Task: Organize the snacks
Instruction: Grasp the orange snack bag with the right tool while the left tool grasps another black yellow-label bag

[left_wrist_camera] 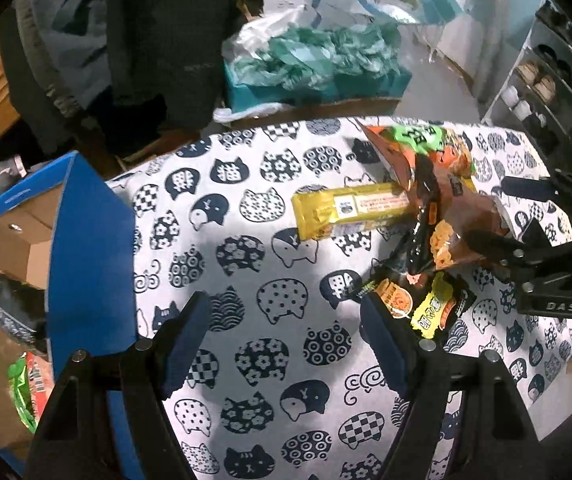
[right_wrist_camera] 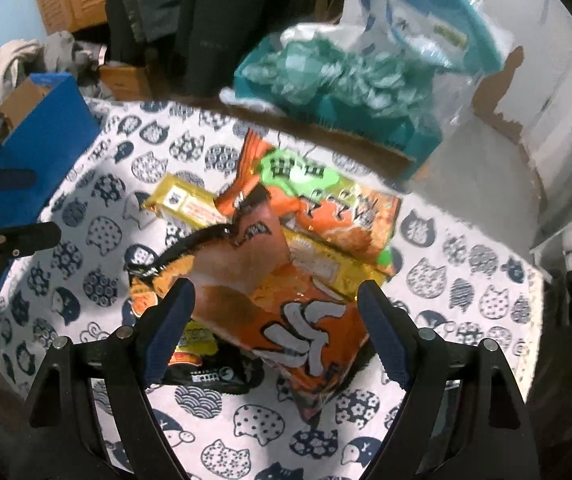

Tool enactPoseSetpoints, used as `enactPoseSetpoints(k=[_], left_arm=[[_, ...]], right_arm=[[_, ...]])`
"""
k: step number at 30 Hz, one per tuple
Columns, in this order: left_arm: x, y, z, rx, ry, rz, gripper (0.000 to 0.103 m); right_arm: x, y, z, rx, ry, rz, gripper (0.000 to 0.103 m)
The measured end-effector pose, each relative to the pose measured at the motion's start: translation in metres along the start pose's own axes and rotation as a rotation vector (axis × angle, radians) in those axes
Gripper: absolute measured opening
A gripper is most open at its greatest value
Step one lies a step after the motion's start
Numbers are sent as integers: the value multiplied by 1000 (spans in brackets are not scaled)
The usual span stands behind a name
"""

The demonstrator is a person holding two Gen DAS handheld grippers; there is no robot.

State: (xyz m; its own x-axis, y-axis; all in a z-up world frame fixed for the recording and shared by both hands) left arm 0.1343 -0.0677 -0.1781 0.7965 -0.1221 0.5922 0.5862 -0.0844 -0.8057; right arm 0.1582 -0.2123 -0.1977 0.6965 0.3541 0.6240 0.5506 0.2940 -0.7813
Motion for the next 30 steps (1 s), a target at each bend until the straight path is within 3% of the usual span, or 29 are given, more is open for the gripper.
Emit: enactPoseSetpoints(k=[8,14,18,23,30], left_arm=[[-11,7,-11,-15,41,38,78],[-16,4,-14,-19,51,49,78],[-19,-2,-11,-19,52,49,78],[-26,-8,-1,-5,50,58,78],[-43,-11,12,-11,6,102,78]], right_arm=[[-15,15,13,-23,-109,73,84],[-26,26,20,-102,-224,110,84],[-33,30,27,-139,-251,157,70],[-31,19,37,-57,-138,193,55],[-40,10,63,45,24,246,53]])
Point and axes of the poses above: each gripper's, at about its wrist camera, not at the fingertips, and y roughly the way its jaws point, z to its left, x to its top, the point moved 7 cm from there along y, roughly the way its jaws point, and after that the axes turned 13 degrees about -z, right-handed, at the moved point
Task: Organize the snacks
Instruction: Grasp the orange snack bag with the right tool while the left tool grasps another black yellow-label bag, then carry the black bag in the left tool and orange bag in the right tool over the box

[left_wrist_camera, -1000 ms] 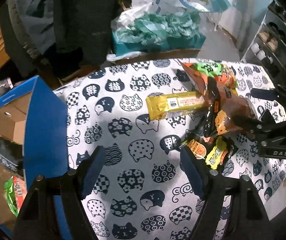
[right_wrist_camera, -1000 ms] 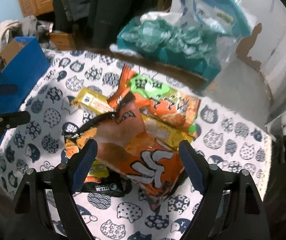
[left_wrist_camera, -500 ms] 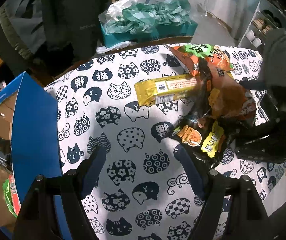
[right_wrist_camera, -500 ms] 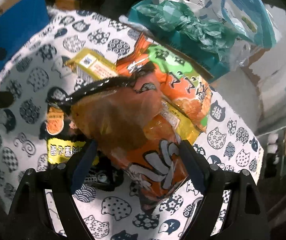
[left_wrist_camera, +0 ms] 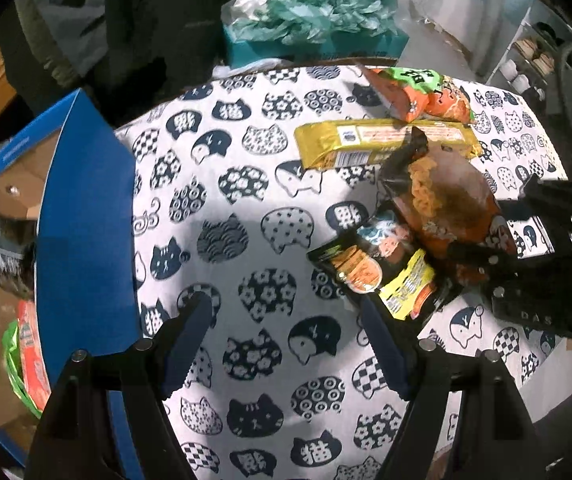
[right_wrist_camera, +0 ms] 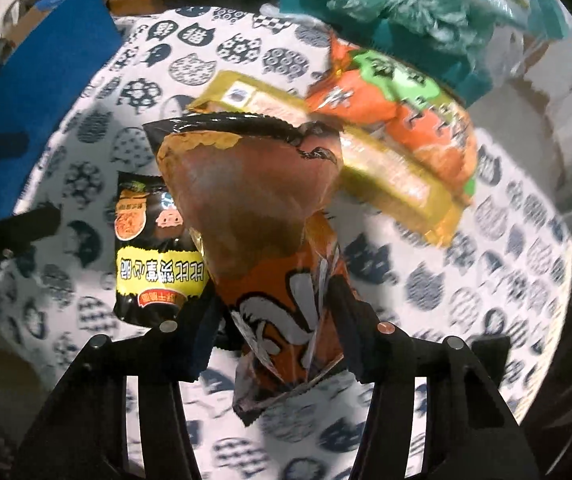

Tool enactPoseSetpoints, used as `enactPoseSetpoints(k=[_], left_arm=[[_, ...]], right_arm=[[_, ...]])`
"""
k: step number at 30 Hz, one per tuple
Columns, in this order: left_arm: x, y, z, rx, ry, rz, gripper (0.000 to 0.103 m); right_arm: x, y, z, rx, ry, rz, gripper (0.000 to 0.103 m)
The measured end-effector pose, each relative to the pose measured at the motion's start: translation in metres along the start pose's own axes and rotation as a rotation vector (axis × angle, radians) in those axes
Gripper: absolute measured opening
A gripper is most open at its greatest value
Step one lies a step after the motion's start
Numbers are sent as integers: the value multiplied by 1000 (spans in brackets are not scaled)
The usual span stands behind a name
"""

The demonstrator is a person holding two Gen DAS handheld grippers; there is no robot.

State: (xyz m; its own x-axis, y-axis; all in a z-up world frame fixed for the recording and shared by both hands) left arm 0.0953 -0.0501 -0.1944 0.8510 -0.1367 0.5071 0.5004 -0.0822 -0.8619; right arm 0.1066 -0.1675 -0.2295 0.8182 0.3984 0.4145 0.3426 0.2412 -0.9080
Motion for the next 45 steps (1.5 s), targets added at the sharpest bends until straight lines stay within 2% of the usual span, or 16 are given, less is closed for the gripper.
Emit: enactPoseSetpoints(k=[4,6,9,14,16,18,20,24,27,32,35,38,42,45], left_arm=[[-5,-3,4,9,-9,8,78],[-9,-4,5,7,-20,18,79],[-11,-4,2,-14,-45,31,81],[-9,0,-8,-24,-114,46,82],[-8,3,-12,-26,-144,50,88],[-7,9,-17,-35,-190,61,88],[-7,14,-21,-47,-230,76,88],[-4,23,-33,-64,-293,101,88],[-2,28,-42,-69,-305,122,88],[0,37,-43,-48,-334,133,88],[-3,44,-41,-22,-318,151,88],[-8,49,-43,-22,-322,171,88],[-12,56,-47,-22,-317,191,88],[-12,59,-54,-21,-285,186,89]], right_arm=[[-10,-5,16,47,81,18,53],[-14,-9,20,44,94,17,53],[-18,-14,18,0,105,4,51],[-19,-25,-8,-89,132,-26,50],[-18,-27,-18,-115,134,-27,50],[-22,-26,-20,-94,151,-25,50],[-26,-24,-20,-37,195,-19,51],[-33,-21,-26,11,255,-14,64],[-35,-20,-33,50,292,-31,67],[-38,-14,-42,91,325,-59,68],[-41,-13,-42,109,320,-64,67],[-40,-10,-34,110,296,-66,62],[-32,-20,-31,64,234,-103,41],[-31,-29,-42,11,243,-120,41]])
Point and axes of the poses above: each gripper's, at about its wrist camera, not at the fingertips, and y roughly the way its jaws point, z to its left, x to its top, the point moved 7 cm from there along y, roughly the way its jaws point, and after that the axes turned 13 degrees about -z, right-handed, at the moved point
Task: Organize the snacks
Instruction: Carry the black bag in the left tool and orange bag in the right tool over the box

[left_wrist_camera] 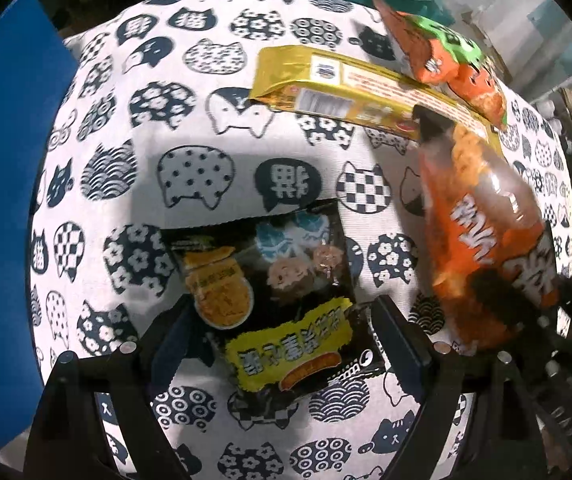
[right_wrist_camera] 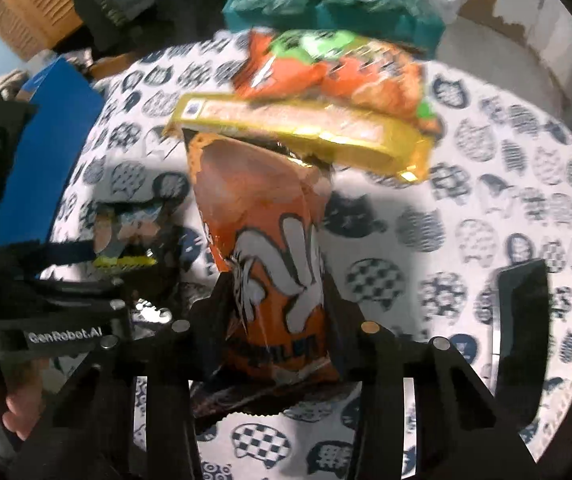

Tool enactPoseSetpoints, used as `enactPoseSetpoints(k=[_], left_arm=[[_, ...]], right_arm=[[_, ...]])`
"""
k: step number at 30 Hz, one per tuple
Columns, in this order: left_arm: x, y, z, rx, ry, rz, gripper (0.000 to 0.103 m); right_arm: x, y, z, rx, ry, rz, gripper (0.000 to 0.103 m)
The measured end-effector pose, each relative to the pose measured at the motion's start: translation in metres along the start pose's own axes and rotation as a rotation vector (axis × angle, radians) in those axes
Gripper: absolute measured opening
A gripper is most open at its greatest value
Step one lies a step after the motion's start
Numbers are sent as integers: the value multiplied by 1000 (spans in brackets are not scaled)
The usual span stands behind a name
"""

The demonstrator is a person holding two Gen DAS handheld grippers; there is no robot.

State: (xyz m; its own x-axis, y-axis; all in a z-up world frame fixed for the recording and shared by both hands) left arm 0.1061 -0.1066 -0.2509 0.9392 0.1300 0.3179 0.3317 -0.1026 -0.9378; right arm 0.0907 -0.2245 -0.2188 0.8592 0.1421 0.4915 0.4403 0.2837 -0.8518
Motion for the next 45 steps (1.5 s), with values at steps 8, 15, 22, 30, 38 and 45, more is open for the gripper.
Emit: enactPoseSetpoints(k=[8,15,22,30,38,45], left_arm=[[4,13,-31,44,119,-39,86],[5,6,-37,41,192,-84,58],[5,0,-23,18,177,-81,58],[2,-23,-9,3,184,-145,58],[1,-60,-6,5,213,-237,58],[2,-103,23,21,242,-318,58]], right_arm=[[-4,-9,-26,-72,7,-2,41],[-8,1,-26,-60,13,24,43],[-10,14,-28,-41,52,54,53],[-4,13,-19,-71,9,29,46],[8,-8,-4,-63,-16,-25,46],[25,-32,17,-71,-60,-82,46]])
Point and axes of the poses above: each gripper's, at about its wrist camera, not at the fingertips, and y roughly the way its jaws point, z to its left, x to its top, the point moved 7 cm from there along y, roughly the way its jaws point, and after that the axes turned 13 degrees about -z, right-handed, at the moved point
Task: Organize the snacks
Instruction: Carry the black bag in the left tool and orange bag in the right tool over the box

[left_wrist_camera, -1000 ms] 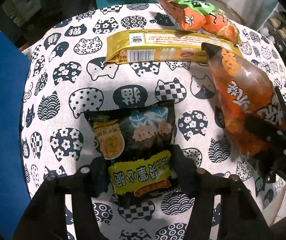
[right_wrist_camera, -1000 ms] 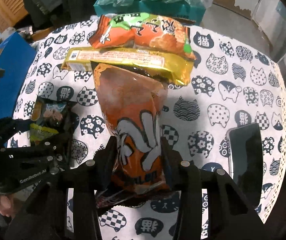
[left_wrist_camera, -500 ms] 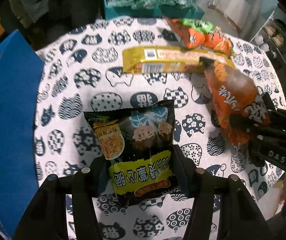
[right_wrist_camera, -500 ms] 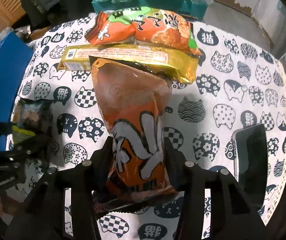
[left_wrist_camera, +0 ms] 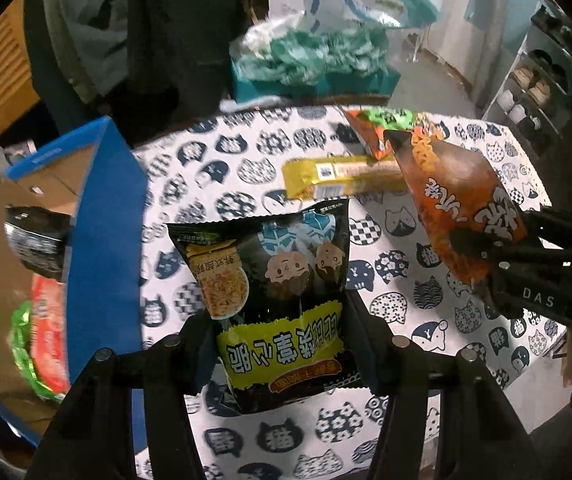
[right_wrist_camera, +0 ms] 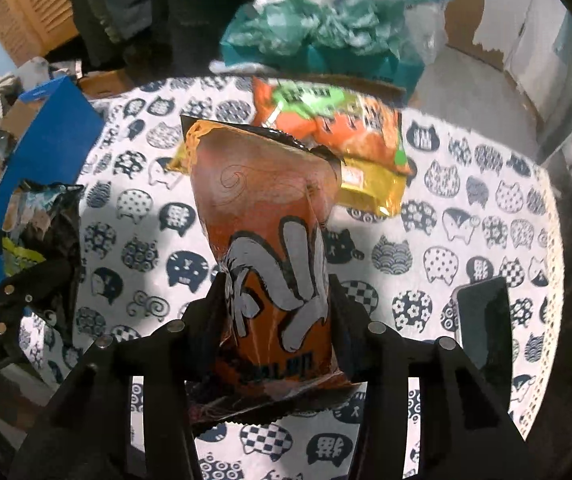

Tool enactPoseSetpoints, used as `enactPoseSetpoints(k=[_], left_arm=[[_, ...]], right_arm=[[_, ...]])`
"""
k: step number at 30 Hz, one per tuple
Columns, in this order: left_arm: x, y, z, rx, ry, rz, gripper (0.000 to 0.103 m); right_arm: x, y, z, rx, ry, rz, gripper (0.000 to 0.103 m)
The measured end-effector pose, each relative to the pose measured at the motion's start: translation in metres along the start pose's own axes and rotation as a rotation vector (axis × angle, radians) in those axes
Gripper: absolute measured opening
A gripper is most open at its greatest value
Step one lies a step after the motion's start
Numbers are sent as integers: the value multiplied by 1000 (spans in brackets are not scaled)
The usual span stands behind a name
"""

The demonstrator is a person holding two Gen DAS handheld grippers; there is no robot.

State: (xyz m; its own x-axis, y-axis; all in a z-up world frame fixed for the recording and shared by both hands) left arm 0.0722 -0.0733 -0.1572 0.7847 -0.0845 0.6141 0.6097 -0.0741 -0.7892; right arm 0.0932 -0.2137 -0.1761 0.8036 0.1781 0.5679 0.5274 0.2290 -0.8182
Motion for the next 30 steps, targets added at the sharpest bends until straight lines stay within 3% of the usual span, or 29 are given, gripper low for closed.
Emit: enactPoseSetpoints(k=[14,30], left_arm=[[13,-51,43,15,-30,-117,58],[15,-77,98,53,-100,-173,58]], right_arm=[[30,-29,51,49,-51,-78,46],[69,-37,124,159,-89,-132,46]])
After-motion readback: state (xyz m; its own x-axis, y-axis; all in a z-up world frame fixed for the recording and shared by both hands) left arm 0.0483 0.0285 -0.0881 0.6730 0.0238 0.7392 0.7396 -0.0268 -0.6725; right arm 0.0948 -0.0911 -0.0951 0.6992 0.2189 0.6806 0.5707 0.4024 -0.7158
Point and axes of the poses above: each gripper's, at about its wrist camera, not at the fingertips, and y roughly the way its jaws point, z to its left, x to its top, the point moved 7 cm from there along y, roughly the way its jaws point, and after that the axes turned 13 degrees about -z, right-handed, at the moved point
